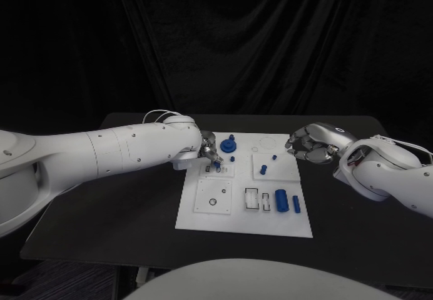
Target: Assemble the parts on the task board
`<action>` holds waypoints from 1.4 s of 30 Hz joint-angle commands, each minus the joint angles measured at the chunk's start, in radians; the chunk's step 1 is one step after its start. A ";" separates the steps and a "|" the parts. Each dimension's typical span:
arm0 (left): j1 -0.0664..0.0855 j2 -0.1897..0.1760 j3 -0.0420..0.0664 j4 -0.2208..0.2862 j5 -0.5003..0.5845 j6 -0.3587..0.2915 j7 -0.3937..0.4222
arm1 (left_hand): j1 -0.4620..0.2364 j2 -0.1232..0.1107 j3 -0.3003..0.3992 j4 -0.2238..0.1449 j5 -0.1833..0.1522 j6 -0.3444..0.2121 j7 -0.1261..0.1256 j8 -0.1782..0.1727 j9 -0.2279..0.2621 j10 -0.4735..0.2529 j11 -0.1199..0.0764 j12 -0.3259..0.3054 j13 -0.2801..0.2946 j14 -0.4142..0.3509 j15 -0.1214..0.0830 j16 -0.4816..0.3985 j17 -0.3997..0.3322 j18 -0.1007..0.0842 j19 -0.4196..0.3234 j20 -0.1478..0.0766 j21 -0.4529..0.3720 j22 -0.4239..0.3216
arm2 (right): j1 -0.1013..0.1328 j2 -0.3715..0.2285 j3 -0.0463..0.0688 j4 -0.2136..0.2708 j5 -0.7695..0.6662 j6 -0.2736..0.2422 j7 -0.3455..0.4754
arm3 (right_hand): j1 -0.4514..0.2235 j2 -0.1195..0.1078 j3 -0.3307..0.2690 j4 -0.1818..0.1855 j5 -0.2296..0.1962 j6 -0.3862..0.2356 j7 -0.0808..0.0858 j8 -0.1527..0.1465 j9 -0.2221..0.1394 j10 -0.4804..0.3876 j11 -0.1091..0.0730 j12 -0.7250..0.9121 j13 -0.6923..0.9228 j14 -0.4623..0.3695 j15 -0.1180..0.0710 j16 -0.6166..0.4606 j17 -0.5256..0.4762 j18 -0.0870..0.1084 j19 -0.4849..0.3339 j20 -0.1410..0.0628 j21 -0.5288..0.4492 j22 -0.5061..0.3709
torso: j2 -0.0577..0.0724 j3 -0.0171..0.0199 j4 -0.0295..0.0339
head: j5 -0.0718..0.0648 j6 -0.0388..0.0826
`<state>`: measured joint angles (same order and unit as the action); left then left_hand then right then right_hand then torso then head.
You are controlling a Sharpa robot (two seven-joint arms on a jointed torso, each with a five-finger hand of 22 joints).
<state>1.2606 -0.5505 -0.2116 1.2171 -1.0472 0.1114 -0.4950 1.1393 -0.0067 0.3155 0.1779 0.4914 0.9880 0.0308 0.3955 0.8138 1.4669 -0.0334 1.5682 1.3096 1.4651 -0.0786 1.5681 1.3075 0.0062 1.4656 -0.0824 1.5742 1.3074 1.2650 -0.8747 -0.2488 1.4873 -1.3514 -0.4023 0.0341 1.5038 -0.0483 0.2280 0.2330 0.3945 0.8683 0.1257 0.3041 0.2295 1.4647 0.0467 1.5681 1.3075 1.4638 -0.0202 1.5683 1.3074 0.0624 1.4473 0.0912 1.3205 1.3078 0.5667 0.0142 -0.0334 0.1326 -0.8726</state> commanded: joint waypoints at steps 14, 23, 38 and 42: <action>-0.026 -0.013 0.001 0.018 -0.001 -0.075 -0.003 | -0.026 0.000 0.020 0.001 -0.018 -0.008 0.004 -0.013 0.006 0.104 -0.004 0.003 0.261 0.106 -0.004 0.003 0.263 -0.006 0.105 -0.005 -0.003 0.263 | -0.002 -0.017 0.001 0.014 -0.001 0.011 -0.038 | 0.002 0.006 0.008 0.000 0.003 0.005 0.004 0.006 -0.001 0.106 0.005 0.003 0.263 0.107 0.006 0.003 0.263 0.000 -0.012 0.001 -0.010 0.180 | 0.000 0.0003 -0.0014 | 0.000 0.000; -0.035 -0.016 0.001 0.020 -0.001 -0.081 -0.008 | -0.028 0.001 0.022 0.002 -0.020 -0.006 0.004 -0.014 0.007 0.104 -0.003 0.003 0.261 0.106 -0.004 0.003 0.263 -0.006 0.105 -0.005 -0.003 0.263 | -0.002 -0.016 0.001 0.015 -0.001 0.011 -0.041 | 0.003 0.005 0.009 -0.001 0.003 0.005 0.003 0.006 -0.001 0.106 0.005 0.003 0.263 0.107 0.006 0.003 0.263 0.001 -0.013 0.002 -0.013 0.179 | 0.000 -0.0003 -0.0047 | 0.005 0.000; -0.049 -0.029 0.001 0.029 -0.001 -0.084 -0.014 | -0.030 0.001 0.025 0.002 -0.021 -0.004 0.003 -0.014 0.008 0.104 -0.004 0.003 0.261 0.106 -0.003 0.003 0.263 -0.006 0.105 -0.005 -0.003 0.263 | -0.002 -0.014 0.001 0.012 -0.001 0.018 -0.047 | 0.004 0.005 0.010 -0.002 0.005 0.005 0.003 0.006 -0.002 0.106 0.005 0.003 0.263 0.107 0.006 0.003 0.263 0.001 -0.014 0.002 -0.014 0.179 | -0.001 -0.0016 -0.0019 | 0.003 0.000; -0.051 -0.033 0.001 0.034 -0.001 -0.086 -0.015 | -0.031 0.001 0.026 0.002 -0.021 -0.003 0.003 -0.014 0.009 0.104 -0.004 0.003 0.261 0.106 -0.003 0.003 0.263 -0.006 0.105 -0.004 -0.003 0.263 | -0.002 -0.013 0.001 0.011 -0.001 0.020 -0.048 | 0.004 0.005 0.011 -0.003 0.006 0.005 0.003 0.006 -0.002 0.106 0.005 0.003 0.263 0.107 0.006 0.002 0.263 0.002 -0.015 0.002 -0.016 0.178 | -0.001 -0.0010 -0.0020 | 0.004 0.000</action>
<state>1.2169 -0.5819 -0.2074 1.2494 -1.0470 0.0201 -0.5022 1.1191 -0.0060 0.3346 0.1805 0.4752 0.9827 0.0395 0.3869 0.8223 1.4670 -0.0332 1.5682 1.3097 1.4651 -0.0785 1.5681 1.3075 0.0062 1.4655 -0.0823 1.5742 1.3074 1.2650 -0.8879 -0.2487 1.4988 -1.3513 -0.3895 0.0072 1.5039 -0.0483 0.2307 0.2303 0.3945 0.8683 0.1257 0.3041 0.2288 1.4648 0.0467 1.5681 1.3079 1.4638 -0.0202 1.5683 1.3074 0.0625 1.4401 0.0912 1.3109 1.3077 0.5650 0.0129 -0.0360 0.1363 -0.8726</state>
